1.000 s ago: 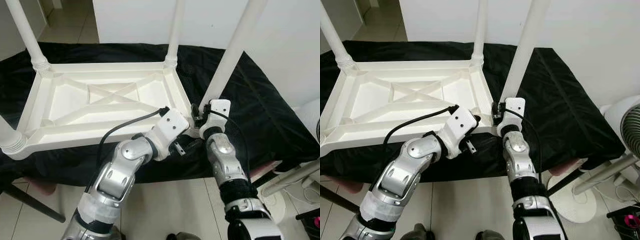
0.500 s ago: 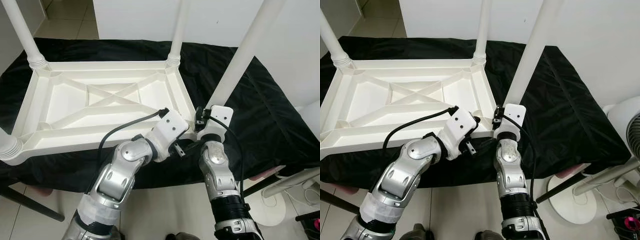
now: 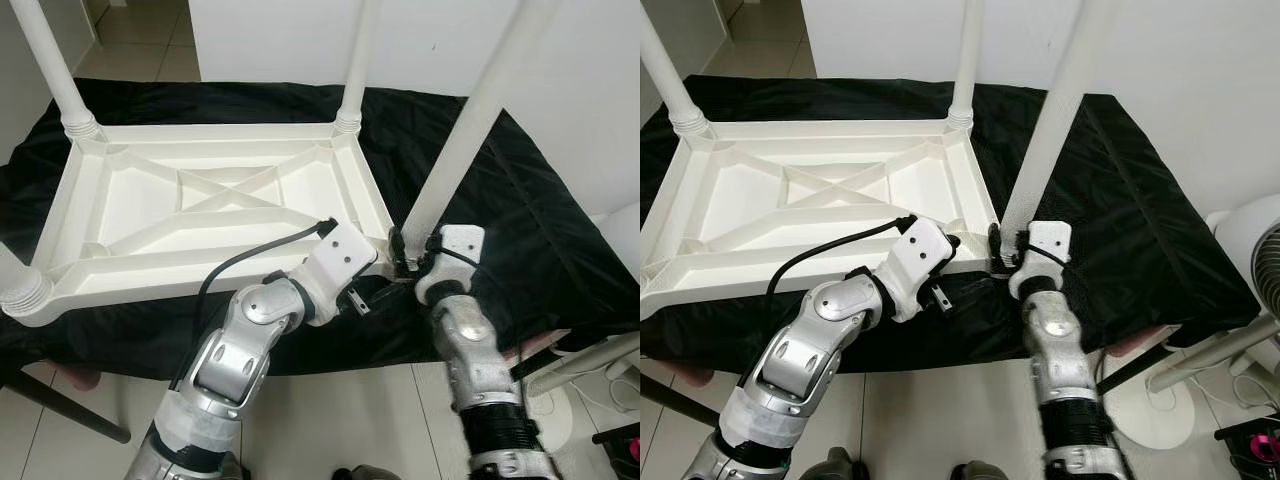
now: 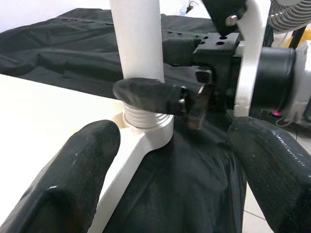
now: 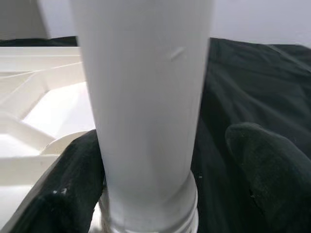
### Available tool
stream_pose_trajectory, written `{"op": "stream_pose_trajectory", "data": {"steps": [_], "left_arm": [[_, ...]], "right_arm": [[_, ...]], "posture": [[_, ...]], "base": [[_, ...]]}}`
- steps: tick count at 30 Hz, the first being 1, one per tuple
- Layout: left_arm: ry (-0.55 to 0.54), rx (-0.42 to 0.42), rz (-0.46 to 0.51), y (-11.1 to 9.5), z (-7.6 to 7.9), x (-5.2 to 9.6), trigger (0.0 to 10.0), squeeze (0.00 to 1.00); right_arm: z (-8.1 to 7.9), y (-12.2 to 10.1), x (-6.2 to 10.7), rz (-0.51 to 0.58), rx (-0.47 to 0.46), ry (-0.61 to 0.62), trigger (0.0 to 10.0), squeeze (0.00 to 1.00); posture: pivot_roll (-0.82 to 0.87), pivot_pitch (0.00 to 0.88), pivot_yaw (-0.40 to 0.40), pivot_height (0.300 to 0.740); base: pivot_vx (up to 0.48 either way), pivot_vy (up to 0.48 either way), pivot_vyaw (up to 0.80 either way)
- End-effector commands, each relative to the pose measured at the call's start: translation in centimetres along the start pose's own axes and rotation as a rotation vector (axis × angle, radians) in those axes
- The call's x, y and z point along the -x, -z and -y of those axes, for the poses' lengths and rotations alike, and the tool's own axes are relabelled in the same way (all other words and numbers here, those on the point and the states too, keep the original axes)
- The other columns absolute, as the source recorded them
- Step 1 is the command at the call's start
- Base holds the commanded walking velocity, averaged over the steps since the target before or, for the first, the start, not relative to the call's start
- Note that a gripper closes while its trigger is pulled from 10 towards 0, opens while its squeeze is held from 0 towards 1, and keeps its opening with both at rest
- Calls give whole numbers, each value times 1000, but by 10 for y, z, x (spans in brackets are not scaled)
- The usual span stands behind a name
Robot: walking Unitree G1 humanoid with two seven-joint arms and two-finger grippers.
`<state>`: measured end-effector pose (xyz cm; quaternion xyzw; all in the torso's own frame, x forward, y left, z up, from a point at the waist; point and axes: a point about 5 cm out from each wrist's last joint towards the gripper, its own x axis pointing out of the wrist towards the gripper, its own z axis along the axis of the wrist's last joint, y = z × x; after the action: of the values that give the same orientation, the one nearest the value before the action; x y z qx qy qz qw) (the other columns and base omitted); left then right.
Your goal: Building children table
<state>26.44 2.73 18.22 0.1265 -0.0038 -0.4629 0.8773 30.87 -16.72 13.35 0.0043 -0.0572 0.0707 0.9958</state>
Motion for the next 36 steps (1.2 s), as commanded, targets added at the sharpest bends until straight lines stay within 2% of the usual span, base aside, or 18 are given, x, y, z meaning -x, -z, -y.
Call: {"op": "stream_pose_trajectory", "data": {"steps": [1, 2, 8, 11, 18, 19, 21, 22, 23, 24, 25, 36], "left_arm": [[-67, -14, 4, -2, -3, -1, 10000, 0], [-66, -15, 4, -2, -4, -1, 10000, 0], [-64, -20, 4, -3, -6, -1, 10000, 0], [-58, -24, 6, -4, -5, -2, 10000, 0], [-55, -30, 5, -6, -7, -3, 10000, 0], [-56, -31, 4, -6, -7, -2, 10000, 0], [-57, -32, 4, -6, -7, -2, 10000, 0], [-58, -32, 4, -6, -7, -2, 10000, 0], [-60, -32, 4, -7, -8, -2, 10000, 0], [-61, -33, 5, -7, -8, -2, 10000, 0], [-62, -32, 5, -7, -8, -2, 10000, 0], [-63, -30, 6, -7, -7, -1, 10000, 0]], "right_arm": [[7, 5, 2, -21, -11, -61, 10000, 0], [8, 4, 1, -21, 0, -119, 10000, 0], [13, 1, -6, -22, 38, -237, 10000, 0], [13, -2, -18, -25, 93, -333, 10000, 0], [9, -3, -34, -53, 138, -437, 10000, 0], [9, -3, -36, -61, 145, -455, 7765, 0], [8, -3, -37, -65, 149, -466, 7765, 0], [9, -3, -38, -71, 156, -482, 4039, 0], [9, -2, -39, -81, 163, -491, 3490, 0], [10, 0, -40, -86, 171, -500, 1451, 0], [11, 2, -40, -93, 174, -505, 0, 0], [22, 16, -36, -149, 138, -449, 0, 0]], "posture": [[-76, 24, -42, 740], [-76, 24, -42, 740], [-78, 28, -28, 740], [-71, 29, -22, 740], [-59, 28, -23, 740], [-57, 28, -24, 740], [-56, 27, -25, 740], [-54, 27, -26, 740], [-52, 28, -28, 740], [-52, 28, -28, 740], [-53, 29, -29, 740], [-56, 36, -28, 740]], "base": [[0, 0, 0], [0, 0, 0], [0, 0, 0], [0, 0, 0], [0, 0, 0], [0, 0, 0], [0, 0, 0], [0, 0, 0], [0, 0, 0], [0, 0, 0], [0, 0, 0], [0, 0, 0]]}}
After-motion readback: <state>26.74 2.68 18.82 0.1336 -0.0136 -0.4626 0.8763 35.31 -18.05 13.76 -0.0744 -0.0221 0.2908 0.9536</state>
